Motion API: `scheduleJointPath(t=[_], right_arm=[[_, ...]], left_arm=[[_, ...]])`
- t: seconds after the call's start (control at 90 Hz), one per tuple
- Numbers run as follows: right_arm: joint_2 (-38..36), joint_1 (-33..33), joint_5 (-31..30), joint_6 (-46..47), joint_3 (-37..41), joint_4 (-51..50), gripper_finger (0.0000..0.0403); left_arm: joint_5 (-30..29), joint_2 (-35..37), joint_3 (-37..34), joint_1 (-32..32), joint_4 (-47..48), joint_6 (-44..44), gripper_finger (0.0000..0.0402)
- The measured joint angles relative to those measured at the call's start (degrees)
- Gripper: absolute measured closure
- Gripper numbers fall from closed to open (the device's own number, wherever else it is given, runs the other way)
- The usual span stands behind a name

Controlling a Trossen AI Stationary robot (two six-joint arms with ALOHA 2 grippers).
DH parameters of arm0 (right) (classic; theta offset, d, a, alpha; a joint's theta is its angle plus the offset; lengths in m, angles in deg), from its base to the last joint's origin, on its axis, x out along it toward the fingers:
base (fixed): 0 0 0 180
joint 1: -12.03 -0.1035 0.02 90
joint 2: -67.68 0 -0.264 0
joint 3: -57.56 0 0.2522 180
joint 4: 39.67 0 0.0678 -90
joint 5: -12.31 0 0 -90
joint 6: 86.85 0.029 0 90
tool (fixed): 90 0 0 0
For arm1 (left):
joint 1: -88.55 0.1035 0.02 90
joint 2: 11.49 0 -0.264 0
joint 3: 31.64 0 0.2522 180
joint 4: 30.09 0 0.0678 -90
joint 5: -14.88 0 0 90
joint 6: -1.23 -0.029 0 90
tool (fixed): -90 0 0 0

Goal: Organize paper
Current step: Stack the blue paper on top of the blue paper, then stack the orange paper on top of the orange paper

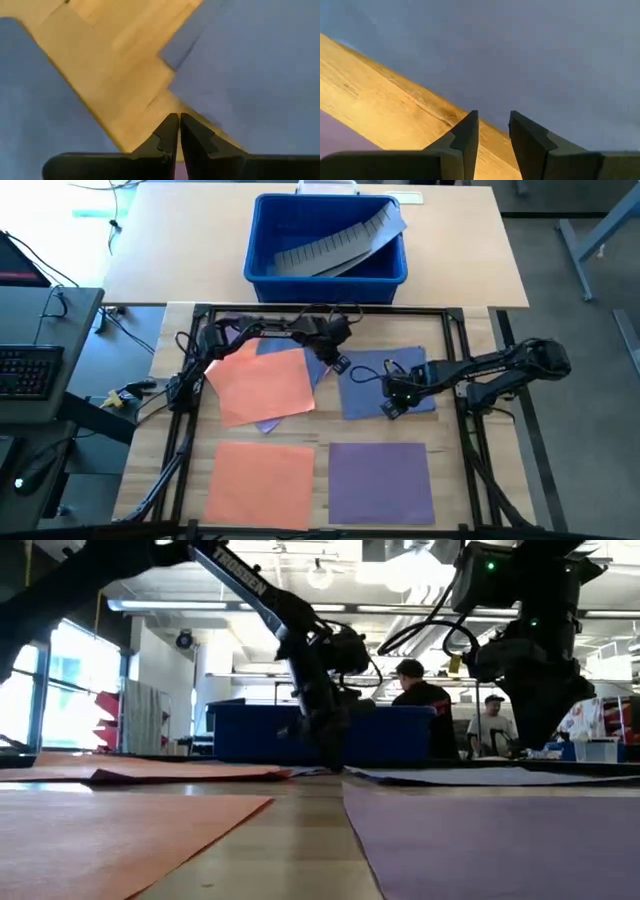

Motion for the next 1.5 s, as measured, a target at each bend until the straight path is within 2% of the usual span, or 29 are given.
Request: scheduleJointPath(t=[0.233, 0.356, 0.467, 0.589, 0.656, 0.833, 0.911, 1.044, 1.222, 1.333, 1.5], right_arm=[[0.0, -0.04, 0.4, 1.15, 0.02, 0.03, 0.0308], [0.0, -0.36, 0.55, 1.15, 0.04, -0.09, 0.0308], [0.0, -0.85, 0.54, 1.81, 0.04, -0.8, 0.0308], [0.0, -0.73, 0.41, 5.02, 0.08, -5.71, 0.0308], [0.0, -0.31, 2.07, 2.8, 0.09, -5.73, 0.0308], [-0.02, 0.07, 13.61, -13.08, 0.09, 2.7, 0.0308], [0.31, 0.09, 13.9, -15.64, 0.09, 6.15, 0.0308], [0.59, 1.66, 11.34, -13.36, 0.11, 16.49, 0.0308], [2.46, 5.52, 11.45, -11.68, -0.92, 35.58, 0.0308], [7.48, 7.35, 11.75, -12.95, -6.25, 36.75, 0.0297], [18.94, 8.53, 12.21, -13.41, -18.39, 32.87, 0.0256]], left_arm=[[-0.62, -0.18, 1.2, 0.16, -9.06, 0.94, 0.0402], [-1.63, 0.16, 1.2, 0.2, -7.84, 0.9, 0.0402], [-4.36, 1.46, 1.18, -0.32, -4.47, -2.03, 0.0402], [-4.55, 3.33, 1.17, -1.46, 0.85, -6.97, 0.0402], [-4.45, 5.27, 1.13, -2.62, 4.18, -9.7, 0.0402], [-4.51, 14.78, 1.14, -6.11, 12.9, -12.94, 0.0402], [-4.65, 19.18, 1.14, -7.4, 17.1, -12.22, 0.0402], [-6.35, 27.71, 0.82, -9.98, 27.5, -9.29, 0.0402], [-6.82, 39.71, -5.01, -13.28, 40.02, 1.86, 0.0402], [-7.21, 48.01, -12.75, -15.21, 44.47, 10.72, 0.0402], [-9.41, 60.0, -29.62, -18.54, 44.06, 23.42, 0.0402]])
